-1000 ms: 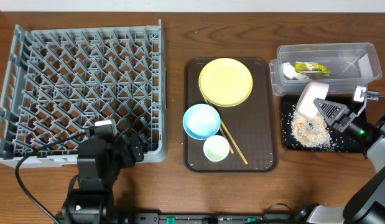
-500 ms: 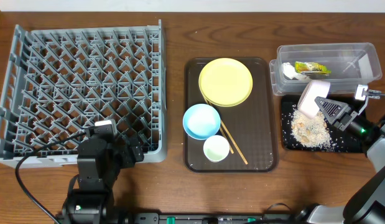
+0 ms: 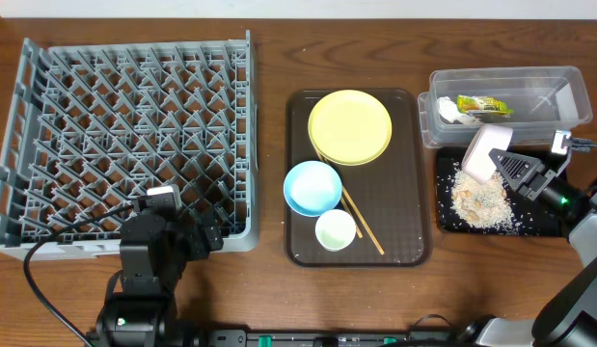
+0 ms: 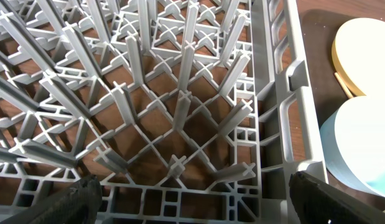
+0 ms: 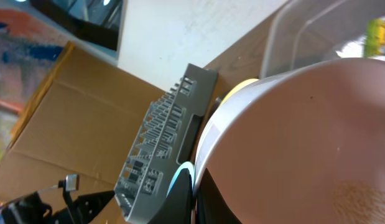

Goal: Sort waste into correct bins and load items into the dishwasher rack
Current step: 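Hold the pink bowl inverted, shaking rice onto the black tray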

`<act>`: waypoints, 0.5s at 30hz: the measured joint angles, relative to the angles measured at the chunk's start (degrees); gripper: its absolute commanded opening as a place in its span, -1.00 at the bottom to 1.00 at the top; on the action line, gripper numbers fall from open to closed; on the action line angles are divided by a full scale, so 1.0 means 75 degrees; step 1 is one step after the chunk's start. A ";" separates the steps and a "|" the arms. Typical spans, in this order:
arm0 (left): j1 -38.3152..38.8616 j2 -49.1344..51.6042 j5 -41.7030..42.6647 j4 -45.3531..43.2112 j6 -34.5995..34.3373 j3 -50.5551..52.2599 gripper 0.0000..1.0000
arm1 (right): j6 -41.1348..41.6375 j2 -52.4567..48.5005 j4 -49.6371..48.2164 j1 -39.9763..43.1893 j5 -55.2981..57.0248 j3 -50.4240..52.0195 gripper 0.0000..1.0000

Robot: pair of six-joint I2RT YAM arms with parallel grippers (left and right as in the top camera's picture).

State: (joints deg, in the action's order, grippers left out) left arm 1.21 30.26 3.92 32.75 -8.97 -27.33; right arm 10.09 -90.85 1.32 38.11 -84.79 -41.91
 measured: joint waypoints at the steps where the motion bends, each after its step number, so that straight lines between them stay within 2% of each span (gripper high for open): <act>1: 0.0000 0.0000 0.0000 0.0000 0.0000 0.0000 0.95 | 0.0026 0.0000 0.0003 0.0000 0.0009 0.0000 -0.98; 4: 0.0000 0.0000 0.0000 -0.0003 0.0000 0.0000 0.95 | 0.0402 0.0000 0.0187 0.0000 0.0411 0.0000 -0.98; 15: 0.0000 0.0000 0.0000 0.0000 0.0000 0.0000 0.95 | 0.0166 -0.0035 -0.0067 -0.0003 0.0099 0.0012 -0.98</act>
State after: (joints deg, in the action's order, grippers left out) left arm 1.21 30.26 3.92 32.75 -8.97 -27.33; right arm 11.33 -91.11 0.82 38.09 -84.05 -41.82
